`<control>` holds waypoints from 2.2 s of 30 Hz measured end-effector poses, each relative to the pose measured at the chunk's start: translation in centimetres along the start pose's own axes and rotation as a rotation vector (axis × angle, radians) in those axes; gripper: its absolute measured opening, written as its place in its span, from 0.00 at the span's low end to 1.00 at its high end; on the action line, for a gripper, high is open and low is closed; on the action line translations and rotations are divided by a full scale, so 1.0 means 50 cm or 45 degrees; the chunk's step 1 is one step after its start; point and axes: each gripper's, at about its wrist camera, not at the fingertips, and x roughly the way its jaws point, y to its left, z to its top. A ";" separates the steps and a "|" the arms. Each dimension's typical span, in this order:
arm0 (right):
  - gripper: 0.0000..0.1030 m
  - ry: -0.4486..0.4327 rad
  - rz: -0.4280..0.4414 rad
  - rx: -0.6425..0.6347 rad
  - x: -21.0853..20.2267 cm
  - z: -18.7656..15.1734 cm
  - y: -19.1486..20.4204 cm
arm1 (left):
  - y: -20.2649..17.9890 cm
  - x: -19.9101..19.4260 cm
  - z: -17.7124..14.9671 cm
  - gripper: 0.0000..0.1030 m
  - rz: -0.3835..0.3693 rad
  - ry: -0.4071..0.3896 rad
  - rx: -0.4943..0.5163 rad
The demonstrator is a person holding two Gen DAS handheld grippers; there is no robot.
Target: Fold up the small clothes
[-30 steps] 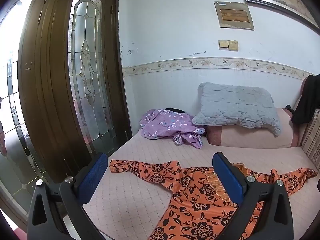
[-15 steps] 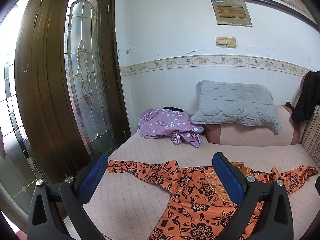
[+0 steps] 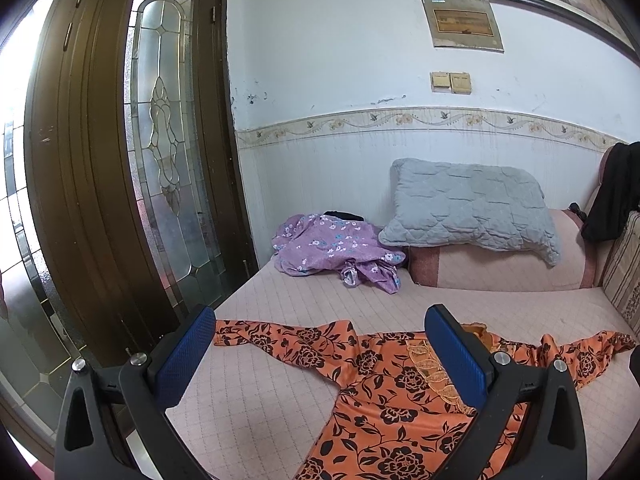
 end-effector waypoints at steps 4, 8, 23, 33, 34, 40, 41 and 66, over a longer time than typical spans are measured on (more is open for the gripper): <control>1.00 -0.010 -0.007 -0.045 0.004 0.005 0.007 | -0.002 0.007 -0.002 1.00 -0.002 0.004 -0.005; 1.00 0.006 0.011 -0.019 0.012 0.008 0.013 | -0.003 0.019 -0.005 1.00 -0.001 0.018 0.002; 1.00 -0.003 0.033 0.046 0.051 0.013 0.008 | -0.012 0.052 -0.017 1.00 -0.009 0.045 0.004; 1.00 0.167 0.000 0.147 0.211 -0.051 -0.166 | -0.113 0.249 -0.126 1.00 -0.144 0.362 0.089; 1.00 0.210 -0.012 0.195 0.246 -0.069 -0.216 | -0.138 0.297 -0.160 1.00 -0.159 0.448 0.126; 1.00 0.411 -0.287 0.573 0.404 -0.188 -0.567 | -0.252 0.490 -0.315 1.00 -0.188 0.737 0.249; 1.00 0.408 -0.324 0.674 0.417 -0.207 -0.632 | -0.266 0.510 -0.326 1.00 -0.194 0.741 0.251; 0.10 0.023 -0.029 0.964 0.513 -0.075 -0.759 | -0.300 0.582 -0.302 1.00 -0.245 0.654 0.241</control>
